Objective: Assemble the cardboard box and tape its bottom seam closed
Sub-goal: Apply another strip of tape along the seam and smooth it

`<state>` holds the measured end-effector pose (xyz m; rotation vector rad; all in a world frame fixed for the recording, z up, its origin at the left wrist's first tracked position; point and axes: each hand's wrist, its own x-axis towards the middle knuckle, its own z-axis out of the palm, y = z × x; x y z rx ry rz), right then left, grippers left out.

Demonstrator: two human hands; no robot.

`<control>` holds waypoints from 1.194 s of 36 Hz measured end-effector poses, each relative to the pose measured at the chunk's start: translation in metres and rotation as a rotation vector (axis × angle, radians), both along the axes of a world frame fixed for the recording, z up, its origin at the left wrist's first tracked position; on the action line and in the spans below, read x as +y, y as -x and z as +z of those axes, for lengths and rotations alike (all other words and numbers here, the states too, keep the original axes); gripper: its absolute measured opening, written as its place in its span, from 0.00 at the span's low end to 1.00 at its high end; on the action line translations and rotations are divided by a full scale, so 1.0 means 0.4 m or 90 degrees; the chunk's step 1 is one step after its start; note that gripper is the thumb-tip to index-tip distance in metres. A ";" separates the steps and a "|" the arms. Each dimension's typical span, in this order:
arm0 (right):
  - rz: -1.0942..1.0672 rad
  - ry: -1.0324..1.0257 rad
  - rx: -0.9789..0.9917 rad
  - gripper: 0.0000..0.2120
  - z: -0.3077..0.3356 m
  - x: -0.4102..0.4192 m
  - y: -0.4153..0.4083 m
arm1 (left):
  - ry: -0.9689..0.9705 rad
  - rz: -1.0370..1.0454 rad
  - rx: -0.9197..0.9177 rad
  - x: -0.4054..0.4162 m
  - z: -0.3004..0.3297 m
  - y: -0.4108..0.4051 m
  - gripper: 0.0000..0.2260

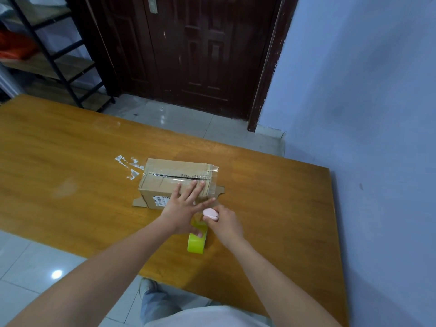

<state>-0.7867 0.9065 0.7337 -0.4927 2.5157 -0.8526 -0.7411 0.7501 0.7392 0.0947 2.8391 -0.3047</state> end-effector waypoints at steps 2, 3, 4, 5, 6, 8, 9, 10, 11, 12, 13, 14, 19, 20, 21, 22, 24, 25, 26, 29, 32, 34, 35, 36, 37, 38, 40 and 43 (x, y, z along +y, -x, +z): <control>0.002 -0.004 0.001 0.15 -0.001 0.001 0.001 | 0.003 0.000 -0.001 0.000 -0.001 -0.001 0.49; 0.003 -0.005 0.002 0.15 -0.002 0.002 0.001 | 0.004 0.000 -0.001 0.000 -0.001 -0.001 0.49; 0.003 -0.005 0.001 0.15 -0.003 0.003 0.002 | 0.003 0.000 -0.002 0.000 -0.001 -0.001 0.49; 0.000 -0.005 -0.001 0.15 -0.004 0.005 0.002 | 0.002 0.001 -0.003 0.000 0.000 -0.001 0.49; -0.005 -0.004 -0.002 0.15 -0.005 0.006 0.003 | 0.003 0.000 -0.003 0.000 0.000 -0.001 0.49; -0.011 -0.007 0.002 0.15 -0.006 0.010 0.007 | 0.007 -0.002 -0.004 0.000 -0.001 -0.002 0.49; -0.007 -0.010 0.008 0.15 -0.005 0.011 0.008 | 0.007 -0.001 -0.005 0.001 -0.001 -0.002 0.49; -0.001 -0.012 0.014 0.15 -0.005 0.012 0.010 | 0.007 -0.001 -0.005 0.001 -0.001 -0.002 0.49; 0.007 -0.013 0.019 0.15 -0.004 0.013 0.012 | 0.007 0.000 -0.005 0.001 0.000 -0.002 0.49; 0.012 -0.013 0.019 0.15 -0.004 0.015 0.013 | 0.006 -0.001 -0.005 0.002 0.001 -0.002 0.49; 0.014 -0.011 0.018 0.16 -0.004 0.017 0.016 | 0.006 -0.001 -0.005 0.003 0.001 -0.002 0.49; 0.014 -0.010 0.015 0.16 -0.005 0.019 0.018 | 0.004 -0.002 -0.005 0.003 0.001 -0.002 0.49; -0.045 -0.024 -0.027 0.18 -0.027 0.051 0.037 | -0.001 -0.001 -0.001 -0.001 0.002 -0.005 0.50; -0.061 -0.039 -0.036 0.18 -0.037 0.066 0.040 | -0.002 -0.001 0.000 -0.002 0.001 -0.005 0.50; -0.076 -0.058 -0.045 0.18 -0.048 0.084 0.042 | -0.004 -0.001 0.000 -0.002 0.001 -0.005 0.50; -0.091 -0.078 -0.052 0.17 -0.060 0.105 0.042 | -0.007 -0.001 0.000 -0.002 0.000 -0.005 0.51; -0.114 -0.119 -0.058 0.17 -0.087 0.151 0.034 | -0.013 0.001 0.001 -0.004 -0.001 -0.005 0.51; -0.116 -0.144 -0.052 0.17 -0.100 0.175 0.027 | -0.016 0.002 0.002 -0.004 -0.002 -0.005 0.51; -0.107 -0.174 -0.036 0.16 -0.113 0.198 0.018 | -0.019 0.004 0.004 -0.005 -0.002 -0.006 0.52; -0.050 -0.264 0.037 0.14 -0.146 0.259 -0.001 | -0.022 0.007 0.006 -0.006 -0.003 -0.006 0.53; -0.004 -0.338 0.077 0.16 -0.157 0.289 0.000 | -0.023 0.013 0.007 -0.005 -0.003 -0.005 0.54; -0.017 -0.365 0.064 0.19 -0.148 0.286 0.010 | -0.026 0.018 0.008 -0.004 -0.002 -0.004 0.54; -0.030 -0.361 0.053 0.21 -0.141 0.279 0.016 | -0.028 0.021 0.009 -0.003 -0.002 -0.003 0.54; -0.038 -0.343 0.043 0.23 -0.133 0.269 0.022 | -0.030 0.024 0.010 -0.003 -0.003 -0.004 0.55; -0.037 -0.311 0.035 0.25 -0.125 0.255 0.028 | -0.032 0.026 0.011 -0.003 -0.003 -0.004 0.55; -0.028 -0.265 0.028 0.27 -0.118 0.238 0.033 | -0.033 0.028 0.012 -0.002 -0.003 -0.005 0.55; -0.012 -0.136 -0.001 0.29 -0.103 0.191 0.036 | -0.034 0.030 0.014 -0.002 -0.003 -0.007 0.55; -0.038 0.076 -0.151 0.31 -0.076 0.099 0.023 | -0.037 0.028 0.015 0.000 -0.002 -0.008 0.56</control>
